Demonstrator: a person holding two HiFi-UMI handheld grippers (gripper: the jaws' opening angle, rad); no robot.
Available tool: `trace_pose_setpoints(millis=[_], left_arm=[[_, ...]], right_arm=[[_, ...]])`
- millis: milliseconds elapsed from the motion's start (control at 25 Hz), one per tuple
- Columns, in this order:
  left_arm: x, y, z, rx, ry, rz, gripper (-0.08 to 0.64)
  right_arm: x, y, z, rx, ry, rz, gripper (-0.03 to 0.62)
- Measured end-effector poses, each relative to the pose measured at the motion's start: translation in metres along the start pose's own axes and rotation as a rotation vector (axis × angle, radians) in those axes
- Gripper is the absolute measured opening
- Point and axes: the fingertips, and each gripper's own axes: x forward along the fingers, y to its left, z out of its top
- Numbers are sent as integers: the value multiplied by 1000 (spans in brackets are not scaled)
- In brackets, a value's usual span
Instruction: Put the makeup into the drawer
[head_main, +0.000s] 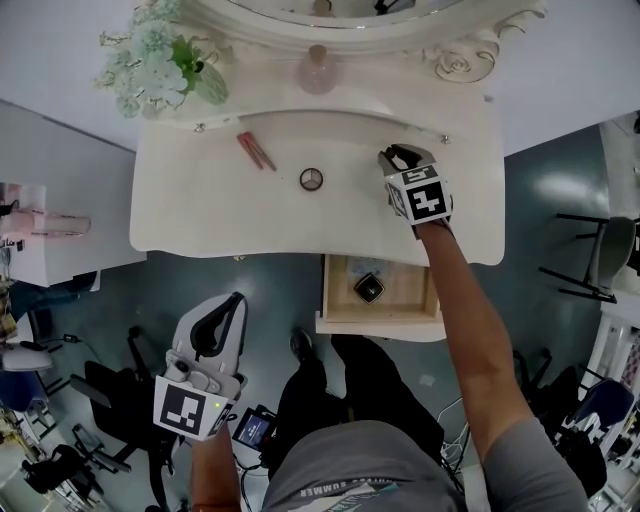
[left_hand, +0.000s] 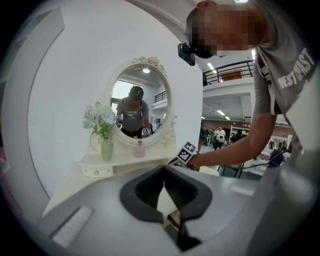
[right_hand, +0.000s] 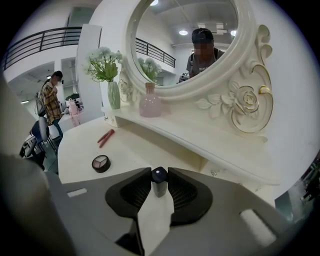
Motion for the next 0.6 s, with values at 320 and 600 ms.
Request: trace_pose_setpoints(millis=[320,600], left_arm=[[-1,-14,13,31,-19,-30,3],[-3,-32,21,60,-33,-71,3]], right_arm=[[-52,10,-6,1,-50,-2,107],[-103,22,-30,15,-71,-9,107]])
